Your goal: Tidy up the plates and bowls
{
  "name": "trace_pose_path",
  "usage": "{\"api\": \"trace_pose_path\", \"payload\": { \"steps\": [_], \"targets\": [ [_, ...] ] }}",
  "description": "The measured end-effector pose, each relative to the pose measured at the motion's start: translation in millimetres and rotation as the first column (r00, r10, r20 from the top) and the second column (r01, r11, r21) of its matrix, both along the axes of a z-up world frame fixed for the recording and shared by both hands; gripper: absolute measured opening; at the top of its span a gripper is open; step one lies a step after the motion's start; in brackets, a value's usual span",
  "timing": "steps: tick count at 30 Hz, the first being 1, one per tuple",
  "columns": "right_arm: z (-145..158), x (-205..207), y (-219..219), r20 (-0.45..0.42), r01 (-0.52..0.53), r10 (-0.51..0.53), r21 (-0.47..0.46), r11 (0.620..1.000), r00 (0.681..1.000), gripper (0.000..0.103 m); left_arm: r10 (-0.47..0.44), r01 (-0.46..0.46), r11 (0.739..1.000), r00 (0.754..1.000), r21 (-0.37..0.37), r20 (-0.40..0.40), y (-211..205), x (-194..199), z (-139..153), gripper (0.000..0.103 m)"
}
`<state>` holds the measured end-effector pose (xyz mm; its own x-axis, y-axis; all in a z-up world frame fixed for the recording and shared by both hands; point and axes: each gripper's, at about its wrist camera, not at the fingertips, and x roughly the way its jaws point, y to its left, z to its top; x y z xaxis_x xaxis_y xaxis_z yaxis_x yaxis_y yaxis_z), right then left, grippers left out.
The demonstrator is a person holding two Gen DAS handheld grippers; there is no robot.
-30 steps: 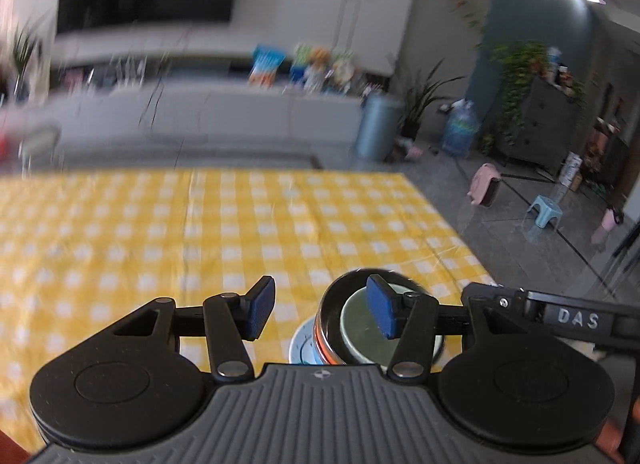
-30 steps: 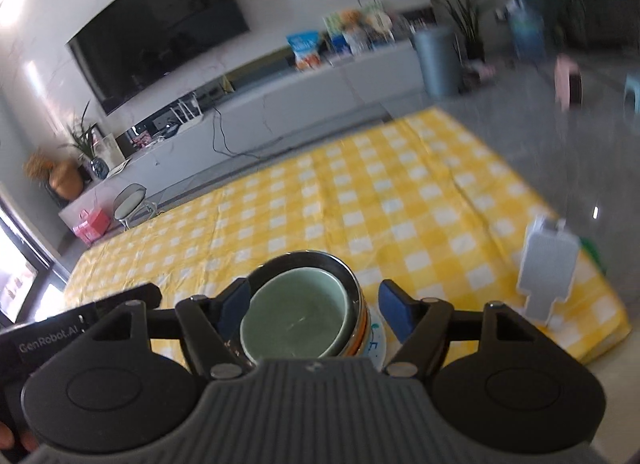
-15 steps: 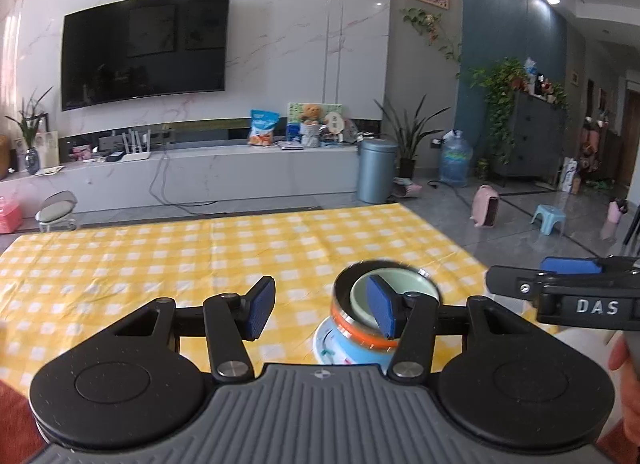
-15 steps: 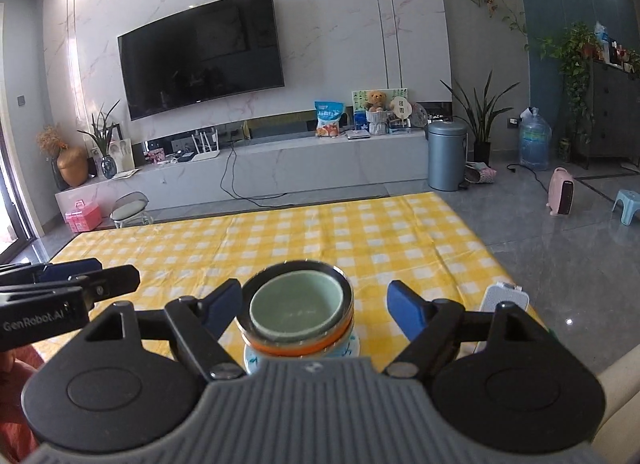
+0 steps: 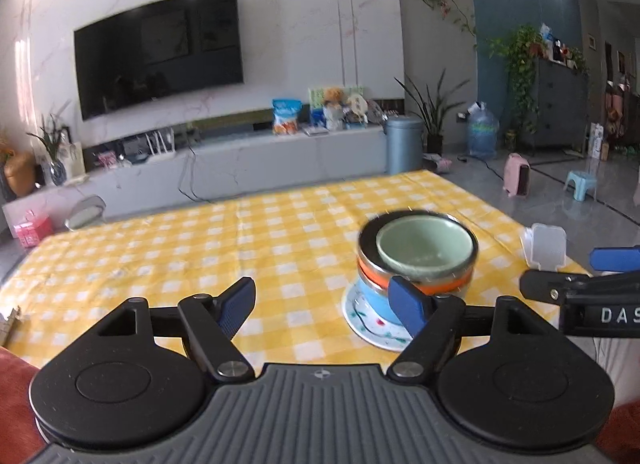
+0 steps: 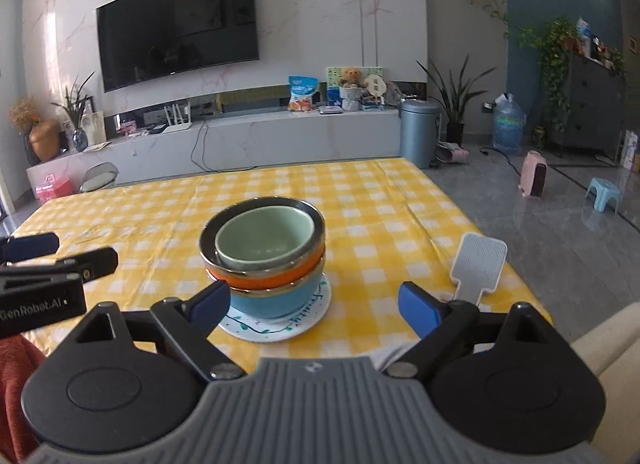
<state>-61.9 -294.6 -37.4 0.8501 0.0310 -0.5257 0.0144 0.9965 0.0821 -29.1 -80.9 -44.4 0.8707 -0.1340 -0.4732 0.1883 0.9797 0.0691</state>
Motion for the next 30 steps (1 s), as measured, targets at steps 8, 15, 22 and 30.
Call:
{"api": "trace_pose_path", "payload": {
  "steps": [8,15,22,30],
  "targets": [
    [-11,-4,3,0.024,0.008,-0.008,0.000,1.000,1.000,0.090,-0.001,0.002,1.000,0.990,0.008,-0.143,-2,9,-18,0.089],
    [-12,-4,1,0.034,0.017,-0.017,0.011,1.000,0.999,0.090,0.015,-0.011,1.000,0.986,0.029,-0.163,2,7,-21,0.089],
    [-13,-4,2,0.033,0.017,-0.017,0.003,1.000,0.999,0.090,0.026,-0.020,0.999,0.985,0.036,-0.172,1,6,-18,0.089],
    [-14,-4,1,0.030,0.018,-0.018,0.012,1.000,0.999,0.090,0.019,-0.013,0.999,0.985,0.038,-0.170,1,7,-17,0.089]
  ]
}}
